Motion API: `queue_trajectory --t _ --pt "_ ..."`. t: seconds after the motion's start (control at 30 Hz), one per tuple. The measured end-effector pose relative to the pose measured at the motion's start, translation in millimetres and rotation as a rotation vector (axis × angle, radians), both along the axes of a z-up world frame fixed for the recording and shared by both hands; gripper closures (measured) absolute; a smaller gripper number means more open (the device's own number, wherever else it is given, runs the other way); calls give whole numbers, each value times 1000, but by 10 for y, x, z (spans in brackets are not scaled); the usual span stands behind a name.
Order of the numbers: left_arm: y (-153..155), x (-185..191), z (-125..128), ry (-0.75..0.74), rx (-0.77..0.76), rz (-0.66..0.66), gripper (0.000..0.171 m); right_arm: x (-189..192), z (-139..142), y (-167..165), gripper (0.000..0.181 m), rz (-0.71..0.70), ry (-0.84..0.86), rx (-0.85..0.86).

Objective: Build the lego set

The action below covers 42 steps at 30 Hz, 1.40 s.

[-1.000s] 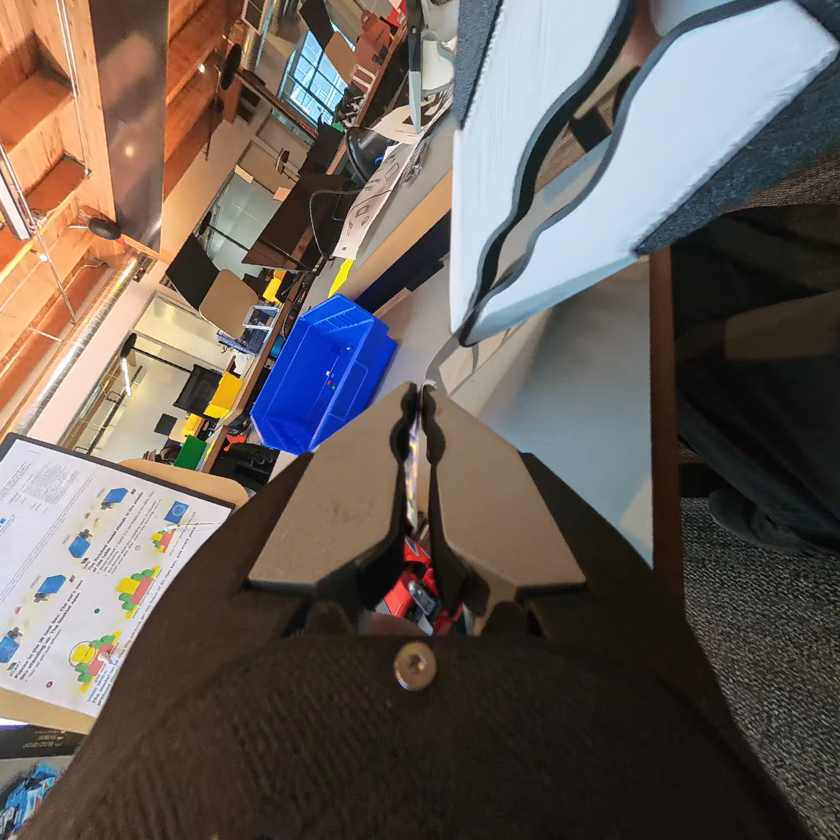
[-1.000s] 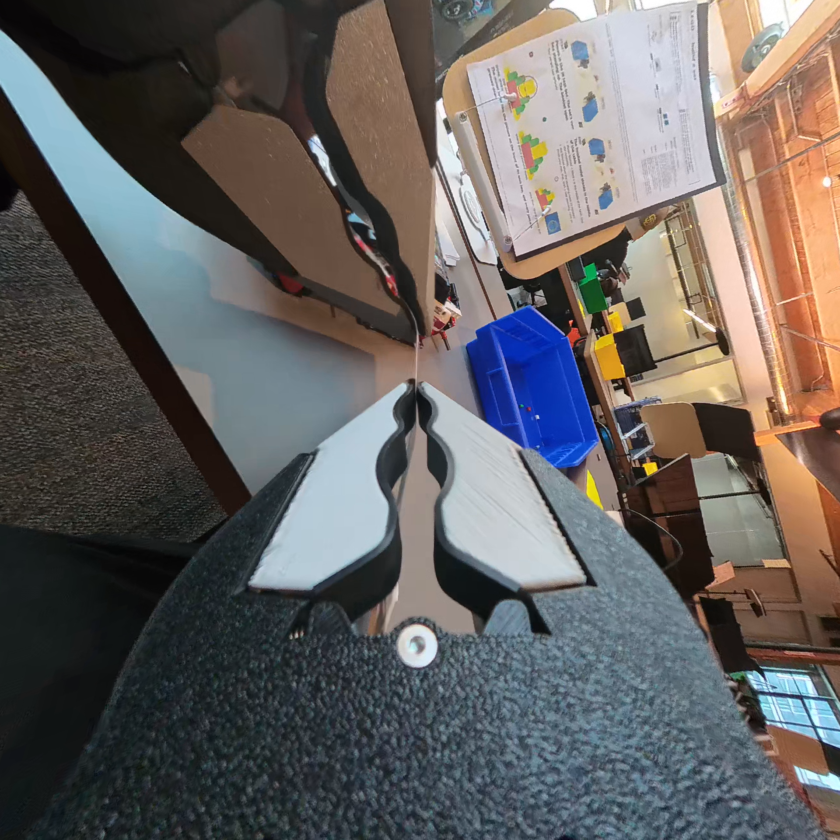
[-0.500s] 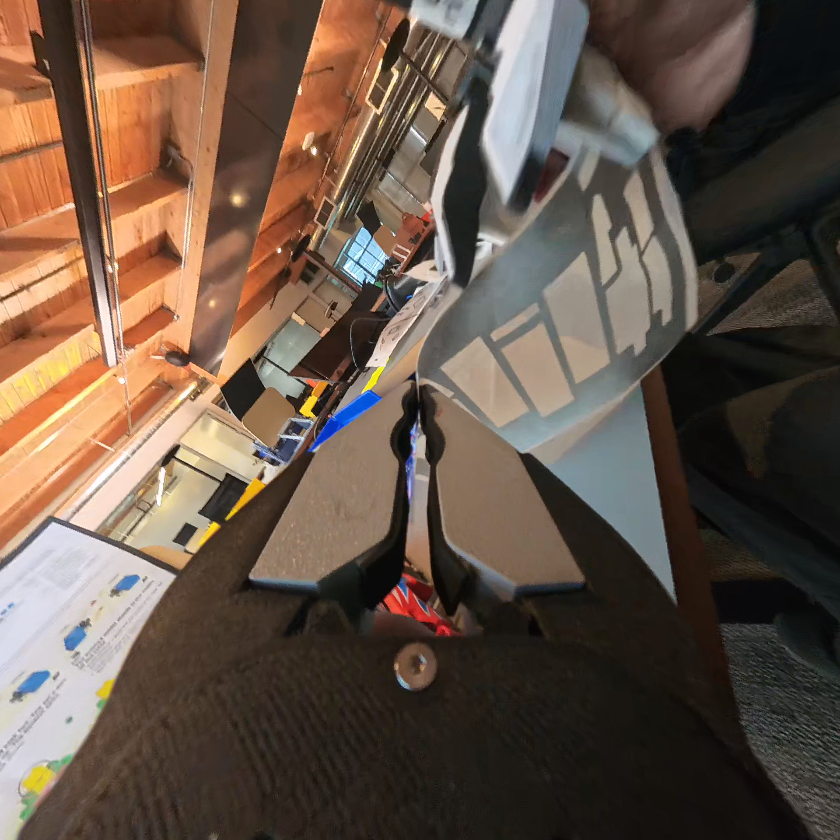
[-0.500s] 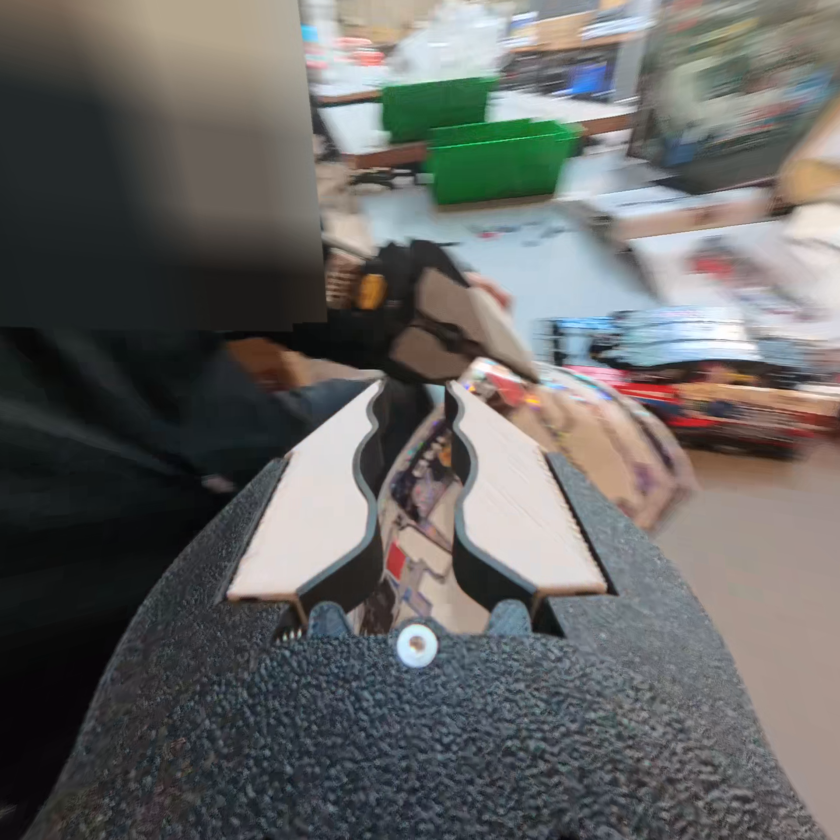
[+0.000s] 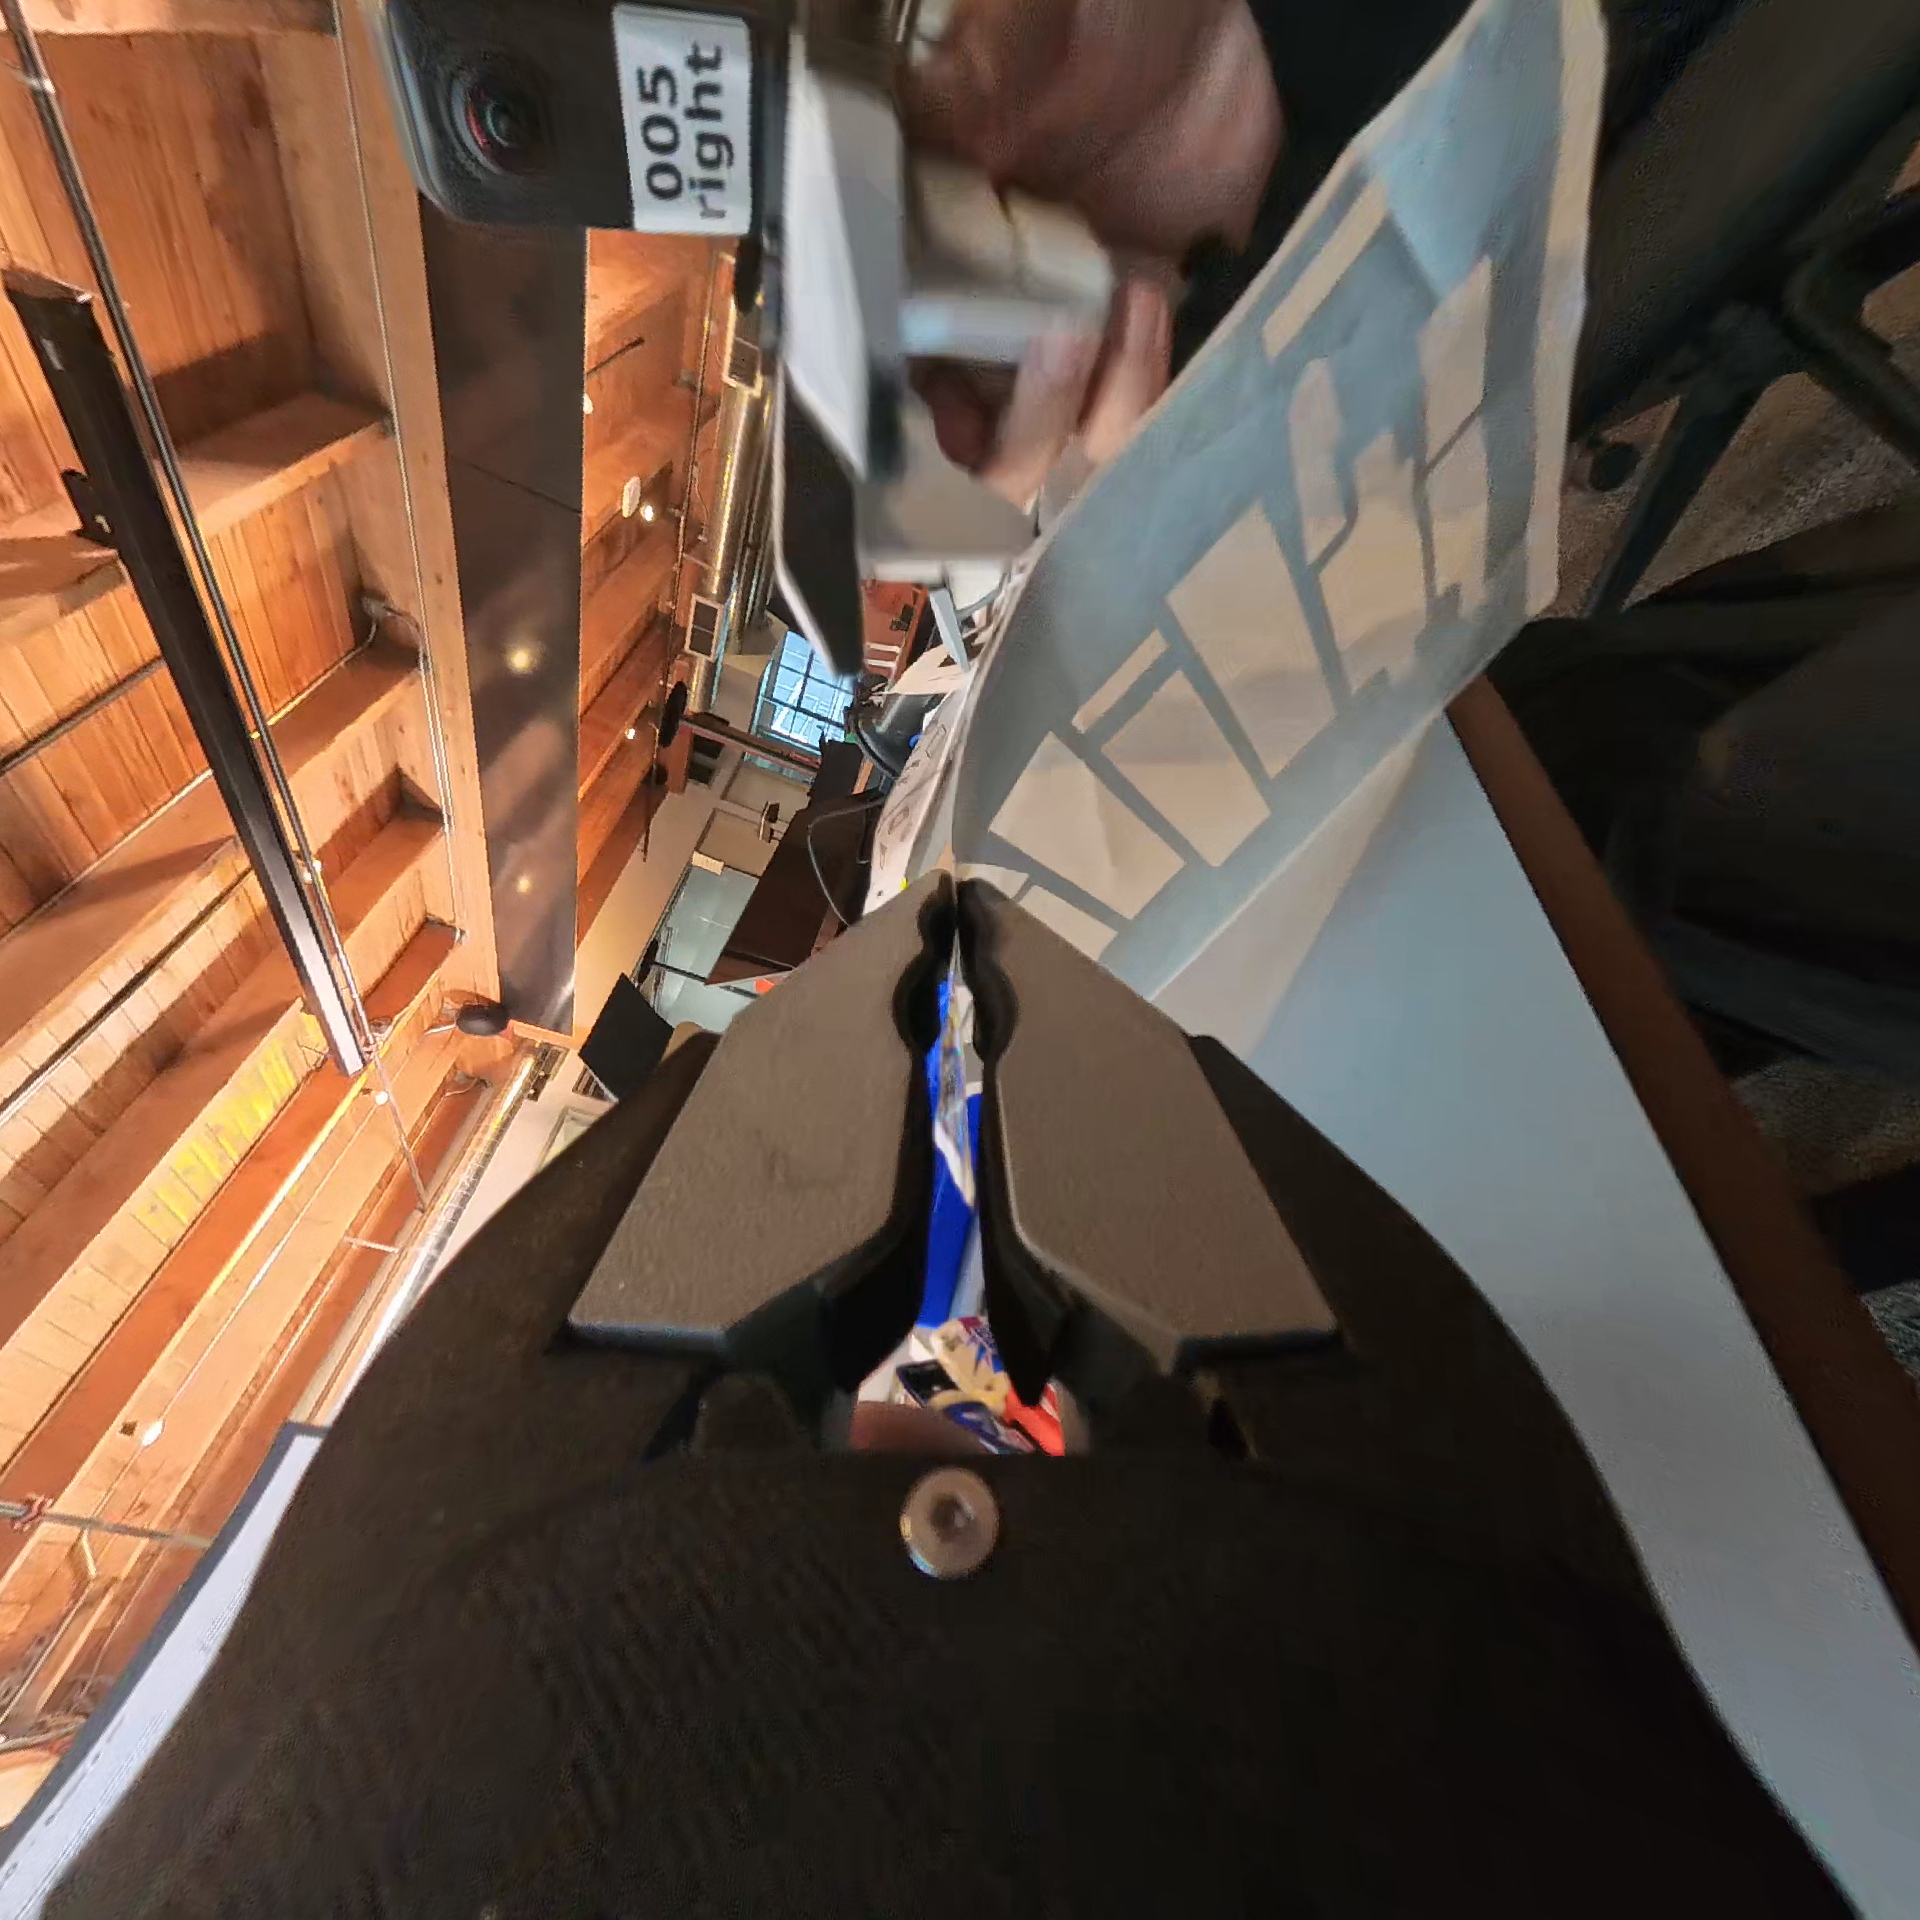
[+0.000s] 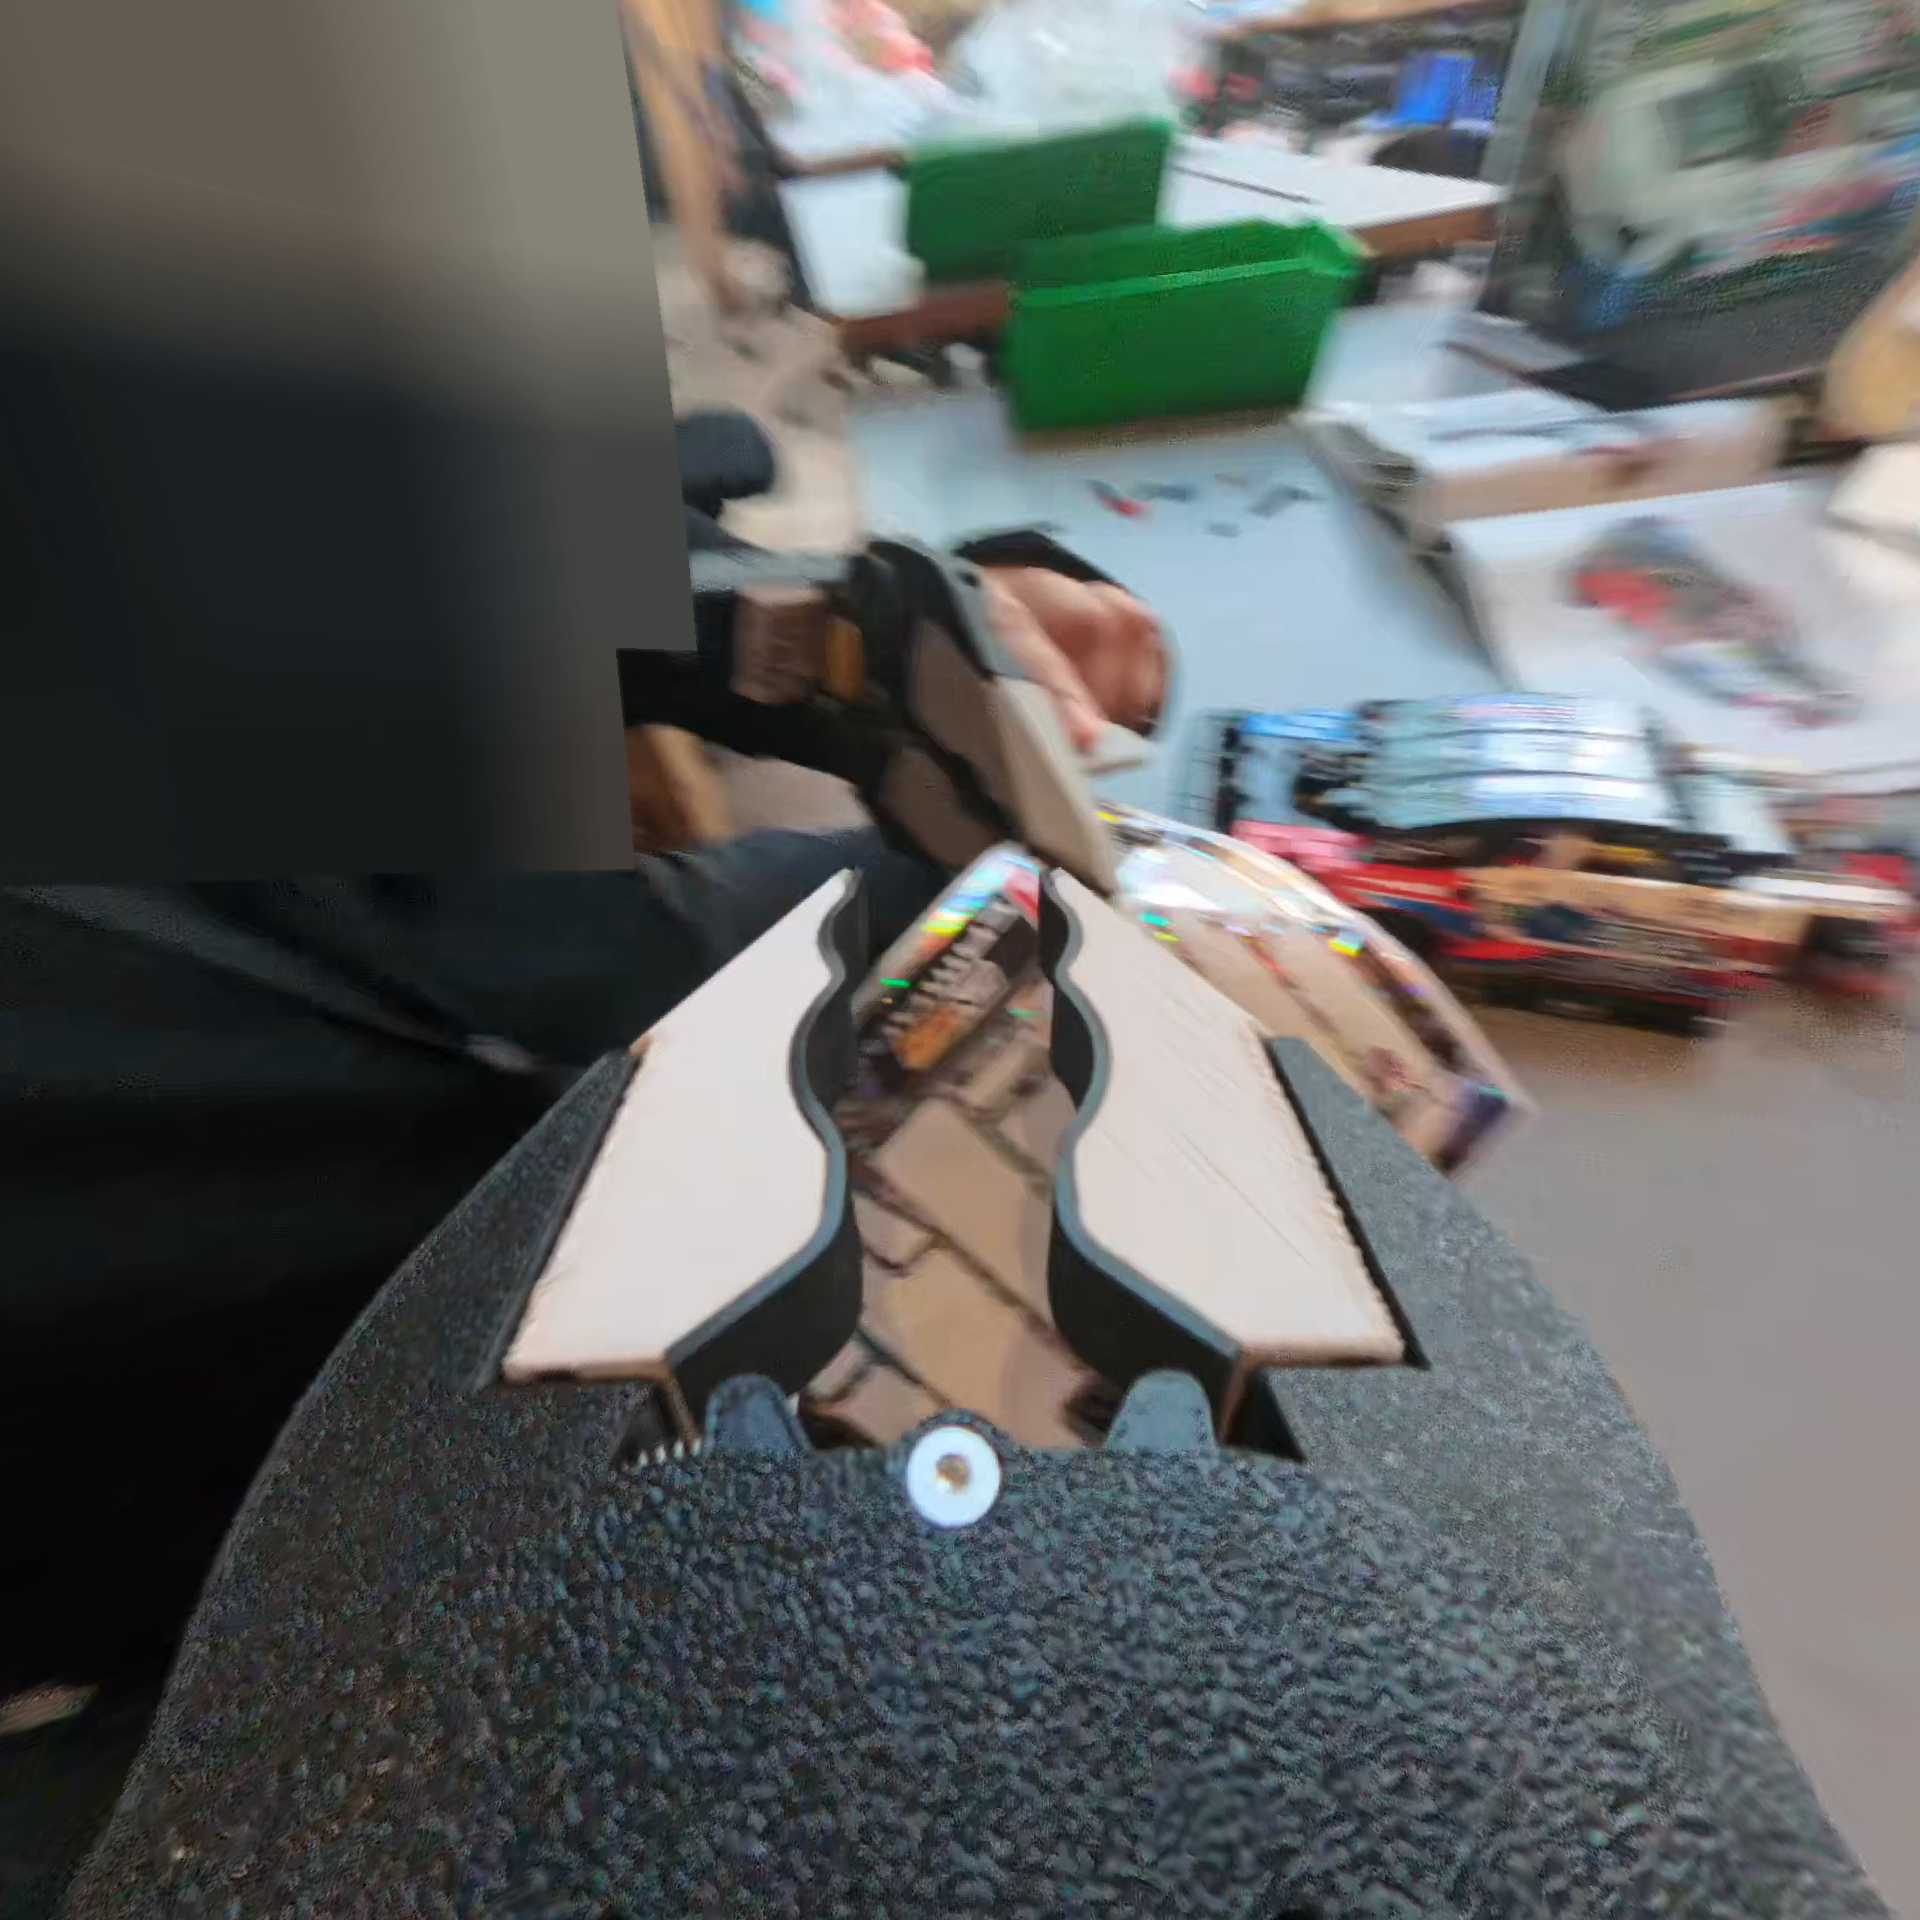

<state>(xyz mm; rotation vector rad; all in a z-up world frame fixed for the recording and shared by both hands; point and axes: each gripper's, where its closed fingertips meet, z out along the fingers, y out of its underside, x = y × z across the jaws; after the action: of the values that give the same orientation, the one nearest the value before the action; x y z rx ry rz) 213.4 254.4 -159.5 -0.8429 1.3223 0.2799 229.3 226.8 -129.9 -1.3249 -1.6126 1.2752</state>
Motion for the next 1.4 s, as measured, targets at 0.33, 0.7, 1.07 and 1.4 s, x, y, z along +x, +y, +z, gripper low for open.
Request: queue_trajectory --t 0.33,0.7,1.07,1.4 --pt "-70 53 153 -227 -220 -19 171 -309 -298 97 137 -204 -55 506" --pt "-167 190 52 -501 -650 -154 171 -270 -373 58 154 -189 -62 603" --pt "-270 241 -9 -356 -625 -215 171 -175 -408 -31 152 -141 -59 487" --pt "-214 235 -7 -315 -683 -181 171 -113 -376 13 156 -183 -87 614"
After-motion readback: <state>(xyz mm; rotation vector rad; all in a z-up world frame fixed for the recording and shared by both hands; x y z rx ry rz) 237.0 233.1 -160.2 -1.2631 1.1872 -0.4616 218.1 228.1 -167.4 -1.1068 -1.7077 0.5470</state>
